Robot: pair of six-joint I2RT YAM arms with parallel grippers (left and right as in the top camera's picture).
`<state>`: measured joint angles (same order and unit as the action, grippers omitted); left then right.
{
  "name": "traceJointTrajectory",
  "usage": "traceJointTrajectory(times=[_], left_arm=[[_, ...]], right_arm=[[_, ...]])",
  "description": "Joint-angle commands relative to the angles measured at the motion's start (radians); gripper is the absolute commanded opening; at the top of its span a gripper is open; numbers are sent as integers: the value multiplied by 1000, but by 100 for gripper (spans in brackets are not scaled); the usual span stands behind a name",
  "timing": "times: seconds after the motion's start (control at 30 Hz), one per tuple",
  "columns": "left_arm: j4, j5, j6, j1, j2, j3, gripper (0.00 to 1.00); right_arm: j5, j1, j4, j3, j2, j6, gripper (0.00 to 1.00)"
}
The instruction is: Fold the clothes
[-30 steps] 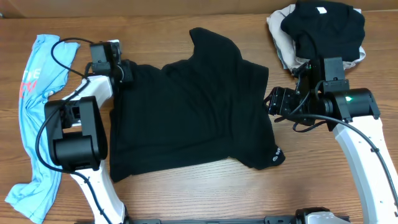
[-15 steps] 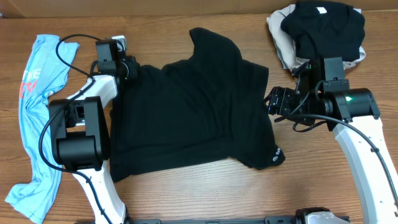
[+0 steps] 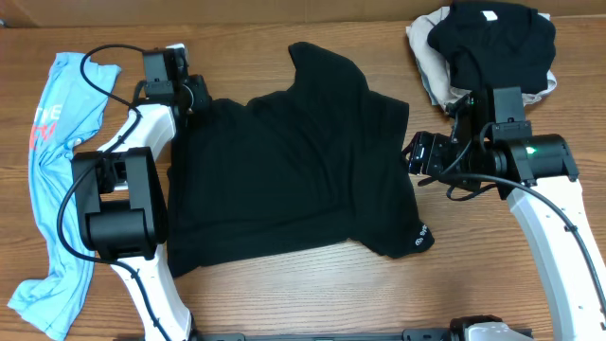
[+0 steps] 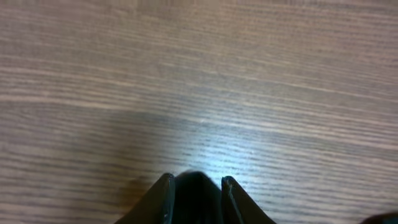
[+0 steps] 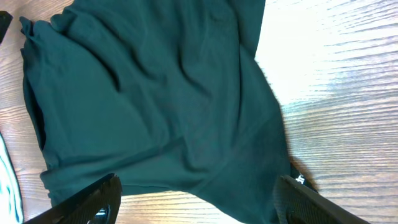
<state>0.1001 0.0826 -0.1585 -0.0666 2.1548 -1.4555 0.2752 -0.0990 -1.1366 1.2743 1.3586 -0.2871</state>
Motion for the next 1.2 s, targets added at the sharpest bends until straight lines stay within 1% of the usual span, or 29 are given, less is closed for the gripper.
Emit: traceJointTrajectory(times=[0.0,0.2,0.27,0.3,0.4,0.57,0.6,0.63,0.7,0.83,0.93,1.17], left_arm=[[-17,22,-15,6,36,-18,27],[-65,31,-30,13,69,-18,30],[-72,32,-30,14,74,-18,36],[-72,32,-30,14,77,-18,40],[-72,35,-30,18,94,-18,46],[-74,42,-30,28,128,-18,48],[-73,42,-30,29,131,-18,45],[-67,41,-30,30,132,-18,40],[-63,39,-29,28,132,-18,17],[-57,41,-30,8,131,-32,6],[-26,40,-29,-13,117,-61,4],[209,38,-14,-75,96,-243,4]], right_arm=[[-13,-5,7,19,-10,7,82],[-13,-5,7,19,-10,7,83],[-13,-5,7,19,-10,7,83],[-13,-5,7,19,-10,7,83],[-13,-5,7,19,-10,7,83],[-13,-5,7,19,-10,8,85],[-13,-5,7,19,-10,7,85],[-13,-5,7,19,-10,7,86],[-13,-5,6,19,-10,7,86],[-13,-5,7,19,-10,7,86],[-13,-5,7,19,-10,8,86],[-21,-5,7,19,-10,7,86]])
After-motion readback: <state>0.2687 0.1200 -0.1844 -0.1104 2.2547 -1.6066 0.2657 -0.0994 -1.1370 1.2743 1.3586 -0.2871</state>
